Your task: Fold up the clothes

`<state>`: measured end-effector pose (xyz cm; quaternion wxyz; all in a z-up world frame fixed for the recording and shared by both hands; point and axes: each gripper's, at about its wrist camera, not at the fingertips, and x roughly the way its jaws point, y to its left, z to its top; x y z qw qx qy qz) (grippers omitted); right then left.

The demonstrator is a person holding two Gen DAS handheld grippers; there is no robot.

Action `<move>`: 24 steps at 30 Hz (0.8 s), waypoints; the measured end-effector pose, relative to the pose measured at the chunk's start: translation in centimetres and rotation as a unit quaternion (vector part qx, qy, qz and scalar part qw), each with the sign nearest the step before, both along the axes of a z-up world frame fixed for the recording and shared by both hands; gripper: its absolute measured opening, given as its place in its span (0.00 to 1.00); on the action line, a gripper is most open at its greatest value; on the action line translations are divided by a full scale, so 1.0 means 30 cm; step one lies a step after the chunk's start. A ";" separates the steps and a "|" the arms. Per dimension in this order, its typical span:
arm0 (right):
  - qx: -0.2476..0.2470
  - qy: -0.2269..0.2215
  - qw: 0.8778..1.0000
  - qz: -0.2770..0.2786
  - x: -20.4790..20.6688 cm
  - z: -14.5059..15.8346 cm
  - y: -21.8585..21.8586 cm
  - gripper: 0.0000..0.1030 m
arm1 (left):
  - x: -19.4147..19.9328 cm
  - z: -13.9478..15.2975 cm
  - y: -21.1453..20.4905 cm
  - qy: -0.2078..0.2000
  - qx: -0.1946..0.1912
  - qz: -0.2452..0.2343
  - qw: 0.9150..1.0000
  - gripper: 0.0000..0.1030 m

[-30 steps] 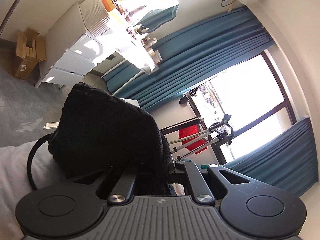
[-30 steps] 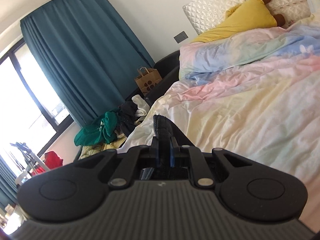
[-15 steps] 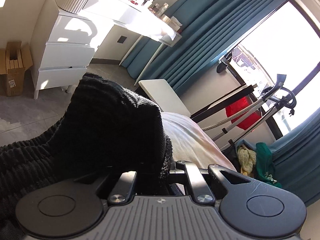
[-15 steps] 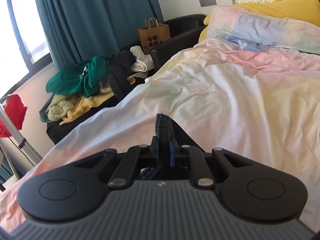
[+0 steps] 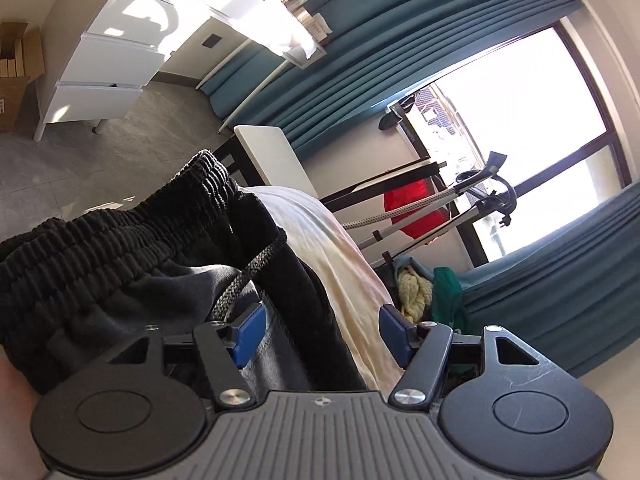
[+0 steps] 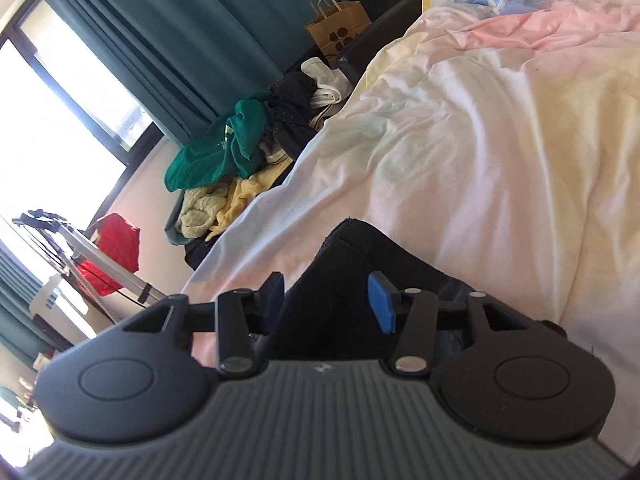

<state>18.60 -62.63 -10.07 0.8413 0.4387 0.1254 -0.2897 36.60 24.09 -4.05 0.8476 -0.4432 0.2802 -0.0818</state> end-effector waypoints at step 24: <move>0.129 -0.041 0.990 -0.039 -0.223 -0.276 0.012 0.65 | -0.213 -0.367 0.022 0.074 -0.111 0.129 0.983 0.79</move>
